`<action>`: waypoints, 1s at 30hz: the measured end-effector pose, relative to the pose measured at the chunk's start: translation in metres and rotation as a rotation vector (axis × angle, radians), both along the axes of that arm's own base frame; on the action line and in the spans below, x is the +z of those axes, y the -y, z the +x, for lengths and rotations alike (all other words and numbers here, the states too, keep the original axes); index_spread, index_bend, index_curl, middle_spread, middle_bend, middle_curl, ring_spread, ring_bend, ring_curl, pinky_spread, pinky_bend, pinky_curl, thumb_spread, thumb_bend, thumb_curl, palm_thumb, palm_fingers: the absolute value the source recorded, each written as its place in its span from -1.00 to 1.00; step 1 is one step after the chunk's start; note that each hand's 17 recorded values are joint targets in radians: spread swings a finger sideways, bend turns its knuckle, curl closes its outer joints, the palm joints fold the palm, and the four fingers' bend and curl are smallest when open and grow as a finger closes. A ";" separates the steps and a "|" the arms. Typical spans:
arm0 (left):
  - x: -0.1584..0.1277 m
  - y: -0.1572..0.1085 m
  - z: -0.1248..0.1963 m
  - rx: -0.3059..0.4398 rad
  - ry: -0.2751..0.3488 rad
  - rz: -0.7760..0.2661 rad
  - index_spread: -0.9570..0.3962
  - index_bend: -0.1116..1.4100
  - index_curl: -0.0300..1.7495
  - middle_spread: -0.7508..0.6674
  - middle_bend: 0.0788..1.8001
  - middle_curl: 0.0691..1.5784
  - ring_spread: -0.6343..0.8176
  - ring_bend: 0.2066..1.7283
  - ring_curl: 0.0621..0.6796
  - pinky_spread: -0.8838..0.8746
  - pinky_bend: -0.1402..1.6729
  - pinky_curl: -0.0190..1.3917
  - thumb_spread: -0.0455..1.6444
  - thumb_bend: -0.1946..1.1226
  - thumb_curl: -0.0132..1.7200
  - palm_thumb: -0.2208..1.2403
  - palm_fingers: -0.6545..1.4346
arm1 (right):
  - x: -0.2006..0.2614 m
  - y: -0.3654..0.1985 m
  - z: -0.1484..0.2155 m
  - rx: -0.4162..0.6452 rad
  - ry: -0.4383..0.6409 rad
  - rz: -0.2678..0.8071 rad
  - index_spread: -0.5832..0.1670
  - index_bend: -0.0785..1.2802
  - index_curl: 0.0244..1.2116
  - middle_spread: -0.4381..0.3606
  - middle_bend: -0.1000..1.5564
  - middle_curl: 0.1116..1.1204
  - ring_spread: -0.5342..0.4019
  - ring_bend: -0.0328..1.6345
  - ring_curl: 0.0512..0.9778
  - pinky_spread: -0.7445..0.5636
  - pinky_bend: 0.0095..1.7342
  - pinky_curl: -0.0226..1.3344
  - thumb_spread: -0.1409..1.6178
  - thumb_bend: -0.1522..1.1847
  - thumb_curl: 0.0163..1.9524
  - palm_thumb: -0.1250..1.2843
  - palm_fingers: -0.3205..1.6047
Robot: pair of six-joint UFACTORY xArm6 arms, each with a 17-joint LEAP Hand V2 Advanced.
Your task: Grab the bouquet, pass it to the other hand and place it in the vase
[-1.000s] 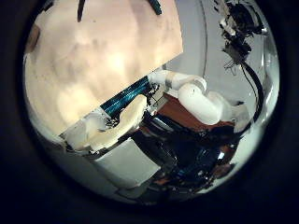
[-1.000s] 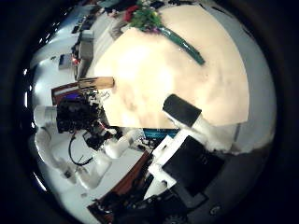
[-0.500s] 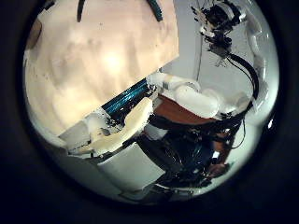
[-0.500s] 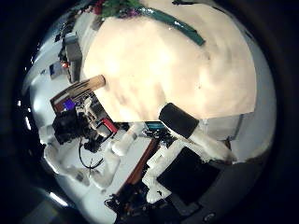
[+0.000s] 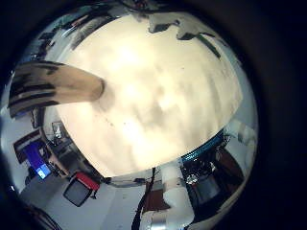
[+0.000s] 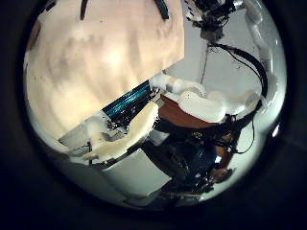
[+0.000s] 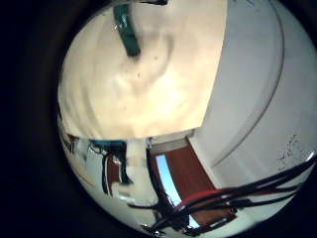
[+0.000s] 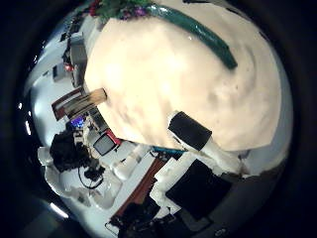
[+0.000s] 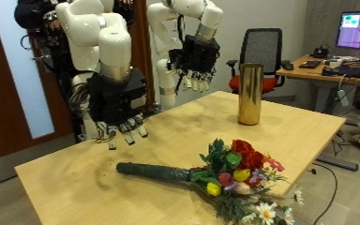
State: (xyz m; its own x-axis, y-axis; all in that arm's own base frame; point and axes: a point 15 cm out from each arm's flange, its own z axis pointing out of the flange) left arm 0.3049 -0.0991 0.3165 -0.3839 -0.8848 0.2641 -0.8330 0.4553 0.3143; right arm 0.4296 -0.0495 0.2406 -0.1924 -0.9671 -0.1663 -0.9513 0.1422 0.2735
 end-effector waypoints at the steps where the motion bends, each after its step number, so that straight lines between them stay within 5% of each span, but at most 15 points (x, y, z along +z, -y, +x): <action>1: 0.000 0.001 0.000 0.001 -0.001 -0.005 0.46 -0.64 -0.54 0.25 -0.78 -0.59 0.40 -0.73 -0.57 0.50 -0.63 -0.64 0.23 -0.74 -0.65 -0.23 -0.12 | -0.005 -0.001 0.006 -0.016 0.014 0.006 0.14 -0.65 -0.54 0.27 -0.51 -0.53 0.25 -0.26 -0.69 0.61 -0.46 -0.68 0.47 -0.80 -0.67 -0.06 -0.25; 11: 0.002 0.014 -0.002 -0.021 -0.008 -0.009 0.46 -0.62 -0.56 0.26 -0.77 -0.60 0.41 -0.72 -0.57 0.50 -0.64 -0.61 0.25 -0.74 -0.65 -0.22 -0.13 | -0.070 0.009 0.027 -0.117 -0.009 0.014 0.17 -0.64 -0.53 0.34 -0.47 -0.51 0.28 -0.21 -0.71 0.60 -0.43 -0.69 0.42 -0.81 -0.65 -0.03 -0.24; 20: 0.005 0.016 0.000 -0.020 0.000 -0.005 0.46 -0.62 -0.56 0.27 -0.78 -0.60 0.42 -0.73 -0.59 0.52 -0.64 -0.60 0.25 -0.74 -0.65 -0.22 -0.13 | -0.076 0.028 0.047 -0.176 0.068 -0.003 0.23 -0.64 -0.53 0.40 -0.44 -0.51 0.29 -0.17 -0.72 0.58 -0.38 -0.71 0.40 -0.80 -0.64 0.00 -0.26; 30: 0.007 0.020 -0.003 -0.030 0.002 -0.001 0.48 -0.62 -0.56 0.28 -0.77 -0.60 0.45 -0.72 -0.58 0.54 -0.65 -0.62 0.26 -0.74 -0.65 -0.21 -0.15 | -0.099 0.029 0.043 -0.191 0.020 0.003 0.25 -0.64 -0.54 0.40 -0.39 -0.49 0.27 -0.11 -0.72 0.53 -0.37 -0.73 0.39 -0.81 -0.63 0.01 -0.28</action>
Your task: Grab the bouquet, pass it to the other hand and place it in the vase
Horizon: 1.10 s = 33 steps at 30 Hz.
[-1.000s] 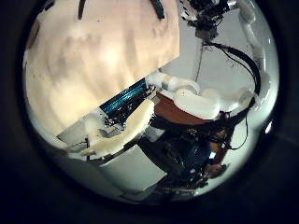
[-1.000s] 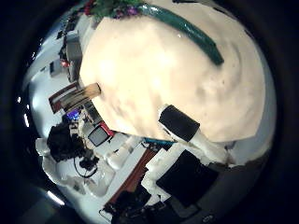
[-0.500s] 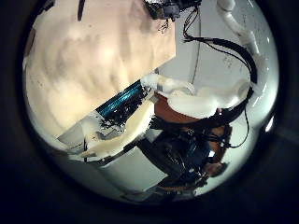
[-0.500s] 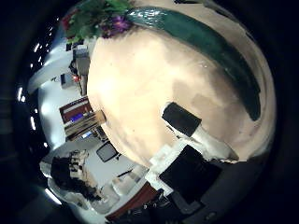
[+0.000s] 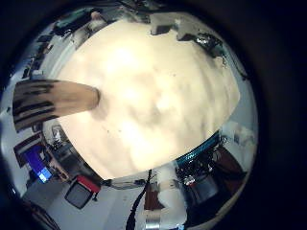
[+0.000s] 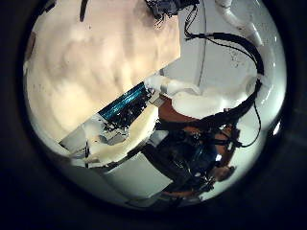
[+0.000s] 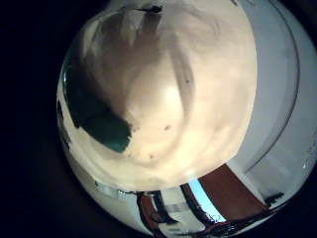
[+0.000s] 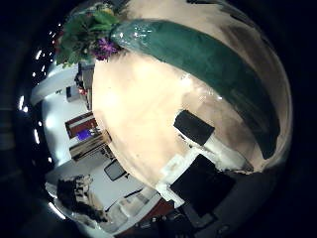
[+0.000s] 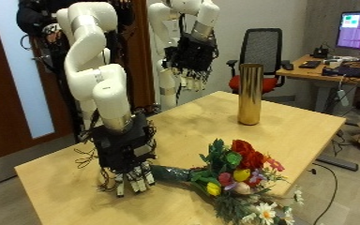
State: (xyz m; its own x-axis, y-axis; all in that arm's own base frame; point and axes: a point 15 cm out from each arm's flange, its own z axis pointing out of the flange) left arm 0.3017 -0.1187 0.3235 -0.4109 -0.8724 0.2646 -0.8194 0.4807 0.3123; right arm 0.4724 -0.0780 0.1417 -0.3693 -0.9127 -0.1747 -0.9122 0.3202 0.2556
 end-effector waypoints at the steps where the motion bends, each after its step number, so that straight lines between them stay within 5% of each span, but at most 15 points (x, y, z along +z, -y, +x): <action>1: 0.000 0.000 0.000 0.000 -0.002 0.000 0.48 -0.62 -0.55 0.29 -0.76 -0.60 0.45 -0.72 -0.58 0.55 -0.65 -0.62 0.26 -0.74 -0.65 -0.21 -0.15 | -0.001 0.001 -0.001 -0.003 -0.004 0.001 0.25 -0.64 -0.54 0.40 -0.39 -0.49 0.27 -0.11 -0.72 0.52 -0.36 -0.73 0.39 -0.81 -0.63 0.01 -0.28; 33: 0.006 0.000 -0.002 0.015 0.015 0.003 0.52 -0.64 -0.58 0.28 -0.73 -0.60 0.45 -0.69 -0.55 0.55 -0.64 -0.61 0.26 -0.74 -0.65 -0.19 -0.18 | -0.010 -0.029 -0.006 0.022 -0.099 0.014 0.16 -0.58 -0.39 0.29 -0.27 -0.47 0.05 0.01 -0.79 0.28 -0.38 -0.90 0.34 -0.80 -0.58 0.22 -0.03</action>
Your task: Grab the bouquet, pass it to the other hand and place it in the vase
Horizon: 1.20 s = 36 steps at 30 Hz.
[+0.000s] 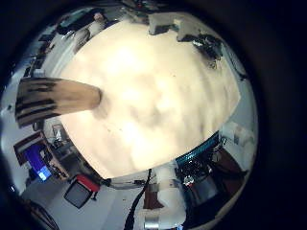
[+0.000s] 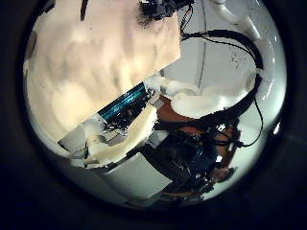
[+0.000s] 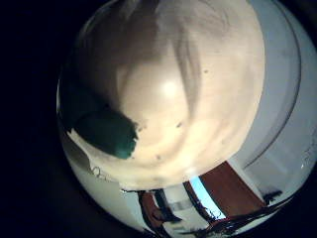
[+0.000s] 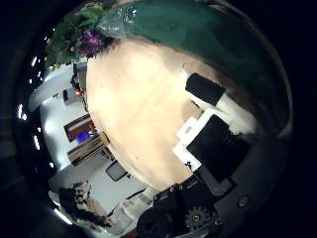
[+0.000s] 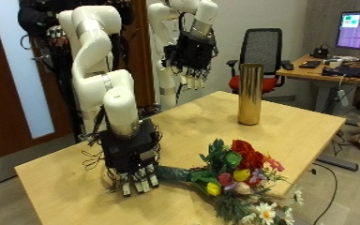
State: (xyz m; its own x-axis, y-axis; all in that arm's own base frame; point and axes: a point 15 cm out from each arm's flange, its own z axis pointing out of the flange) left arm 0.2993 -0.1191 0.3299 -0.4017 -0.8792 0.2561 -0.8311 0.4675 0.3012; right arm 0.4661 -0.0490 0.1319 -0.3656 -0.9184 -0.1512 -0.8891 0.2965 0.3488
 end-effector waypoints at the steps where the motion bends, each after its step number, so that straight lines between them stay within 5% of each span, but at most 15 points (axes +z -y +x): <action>1: 0.001 -0.001 0.000 0.002 0.002 0.000 0.53 -0.65 -0.58 0.28 -0.73 -0.60 0.45 -0.69 -0.54 0.55 -0.63 -0.61 0.26 -0.74 -0.65 -0.19 -0.18 | 0.002 -0.002 0.003 0.009 -0.003 0.000 0.14 -0.58 -0.39 0.27 -0.26 -0.47 0.02 0.03 -0.79 0.26 -0.38 -0.92 0.33 -0.79 -0.57 0.24 0.01; 6: 0.002 -0.001 0.000 0.005 0.006 -0.005 0.57 -0.65 -0.60 0.27 -0.71 -0.60 0.45 -0.67 -0.53 0.55 -0.63 -0.59 0.27 -0.74 -0.65 -0.18 -0.19 | -0.001 -0.007 -0.006 0.024 -0.060 0.009 0.09 -0.57 -0.37 0.18 -0.22 -0.45 -0.07 0.08 -0.78 0.20 -0.36 -0.96 0.32 -0.80 -0.55 0.29 0.09; 11: 0.002 -0.001 0.000 0.005 0.007 -0.004 0.57 -0.64 -0.61 0.27 -0.70 -0.60 0.45 -0.66 -0.53 0.55 -0.63 -0.58 0.27 -0.74 -0.65 -0.18 -0.20 | 0.002 -0.008 -0.008 0.027 -0.066 0.010 -0.14 -0.49 -0.30 -0.14 -0.08 -0.35 -0.33 0.19 -0.67 -0.14 -0.20 -0.95 0.25 -0.80 -0.53 0.37 0.56; 12: 0.002 -0.001 0.000 0.005 0.007 -0.004 0.57 -0.64 -0.61 0.27 -0.70 -0.60 0.45 -0.66 -0.53 0.56 -0.63 -0.58 0.27 -0.74 -0.65 -0.18 -0.20 | 0.003 -0.008 -0.008 0.029 -0.068 0.010 -0.22 -0.35 -0.22 -0.24 0.04 -0.27 -0.39 0.24 -0.59 -0.35 -0.10 -0.90 0.21 -0.81 -0.52 0.37 0.83; 13: 0.002 0.000 0.000 0.004 0.006 -0.005 0.57 -0.64 -0.61 0.27 -0.70 -0.60 0.45 -0.66 -0.53 0.56 -0.63 -0.58 0.27 -0.74 -0.65 -0.18 -0.20 | 0.004 -0.007 -0.008 0.027 -0.069 0.011 -0.27 -0.24 -0.16 -0.28 0.13 -0.21 -0.42 0.30 -0.52 -0.47 -0.02 -0.85 0.18 -0.80 -0.51 0.39 0.87; 17: 0.001 0.002 0.000 0.000 0.006 -0.005 0.57 -0.64 -0.62 0.27 -0.69 -0.60 0.45 -0.66 -0.53 0.56 -0.63 -0.57 0.27 -0.74 -0.65 -0.18 -0.20 | 0.015 -0.006 -0.005 0.031 -0.069 0.015 -0.36 0.00 0.00 -0.36 0.29 -0.09 -0.43 0.44 -0.35 -0.61 0.15 -0.72 0.16 -0.80 -0.49 0.43 0.82; 19: 0.001 0.001 0.000 0.001 0.005 -0.005 0.57 -0.64 -0.62 0.27 -0.69 -0.60 0.45 -0.66 -0.53 0.55 -0.63 -0.57 0.27 -0.74 -0.65 -0.18 -0.20 | 0.023 -0.003 -0.005 0.026 -0.068 0.017 -0.39 0.28 0.21 -0.40 0.46 0.07 -0.38 0.60 -0.18 -0.52 0.43 -0.53 0.18 -0.79 -0.48 0.52 0.69; 23: 0.001 0.001 0.000 0.003 0.007 -0.007 0.57 -0.64 -0.62 0.27 -0.69 -0.61 0.45 -0.66 -0.53 0.55 -0.63 -0.57 0.27 -0.74 -0.65 -0.18 -0.20 | 0.043 0.007 0.004 0.014 -0.011 0.008 -0.37 0.46 0.39 -0.40 0.58 0.21 -0.34 0.70 -0.04 -0.38 0.61 -0.38 0.18 -0.78 -0.46 0.61 0.57; 31: 0.003 -0.006 0.003 0.016 0.012 -0.024 0.57 -0.64 -0.62 0.27 -0.68 -0.61 0.45 -0.65 -0.54 0.55 -0.63 -0.57 0.27 -0.74 -0.65 -0.18 -0.20 | 0.112 0.045 0.005 -0.024 0.159 0.003 -0.31 0.57 0.59 -0.32 0.69 0.33 -0.28 0.78 0.12 -0.21 0.72 -0.22 0.20 -0.72 -0.35 0.88 0.49; 36: 0.011 0.000 0.013 0.093 0.057 -0.129 0.56 -0.63 -0.61 0.24 -0.67 -0.61 0.41 -0.65 -0.54 0.54 -0.64 -0.57 0.27 -0.74 -0.65 -0.18 -0.16 | 0.150 0.035 0.009 -0.010 0.268 0.105 -0.28 0.57 0.67 -0.28 0.72 0.35 -0.27 0.78 0.17 -0.19 0.69 -0.16 0.12 -0.76 -0.27 0.93 0.48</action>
